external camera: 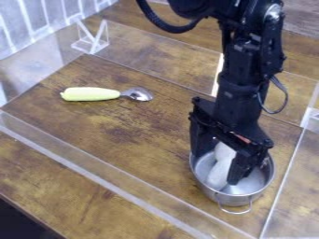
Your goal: Remove the mushroom from the silver pot and put it on the table
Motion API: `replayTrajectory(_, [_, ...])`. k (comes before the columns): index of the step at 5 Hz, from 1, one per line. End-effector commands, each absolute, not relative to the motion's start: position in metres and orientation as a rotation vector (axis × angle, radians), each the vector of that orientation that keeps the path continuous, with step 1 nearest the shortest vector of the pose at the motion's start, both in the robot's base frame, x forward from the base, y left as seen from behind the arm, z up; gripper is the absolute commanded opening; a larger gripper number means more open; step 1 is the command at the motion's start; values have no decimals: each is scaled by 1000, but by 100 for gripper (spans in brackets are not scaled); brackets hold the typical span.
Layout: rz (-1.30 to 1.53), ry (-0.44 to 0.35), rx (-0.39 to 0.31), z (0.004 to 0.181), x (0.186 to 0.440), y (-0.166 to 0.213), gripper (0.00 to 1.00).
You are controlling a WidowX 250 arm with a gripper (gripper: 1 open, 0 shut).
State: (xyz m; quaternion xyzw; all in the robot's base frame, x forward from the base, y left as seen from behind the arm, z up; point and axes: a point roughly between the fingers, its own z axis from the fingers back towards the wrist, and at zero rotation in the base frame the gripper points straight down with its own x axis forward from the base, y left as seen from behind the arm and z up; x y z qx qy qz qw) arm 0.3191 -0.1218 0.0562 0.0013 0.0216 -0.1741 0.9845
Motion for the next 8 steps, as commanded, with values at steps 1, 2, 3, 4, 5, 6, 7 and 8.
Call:
replayTrajectory(1, [-414, 0, 1, 54, 323, -130, 100])
replayTrajectory(2, [-447, -12, 4, 41, 326, -134, 100])
replayTrajectory(3, [-402, -21, 5, 42, 336, -134, 100])
replayTrajectory(4, [-355, -26, 2, 43, 345, -131, 100])
replayTrajectory(5, [-345, -28, -8, 43, 341, -122, 100])
replayTrajectory(6, [-335, -28, -19, 45, 335, -114, 100])
replayTrajectory(7, [-298, -33, -19, 47, 336, -112, 100])
replayTrajectory(8, [-278, -39, -11, 49, 334, -114, 100])
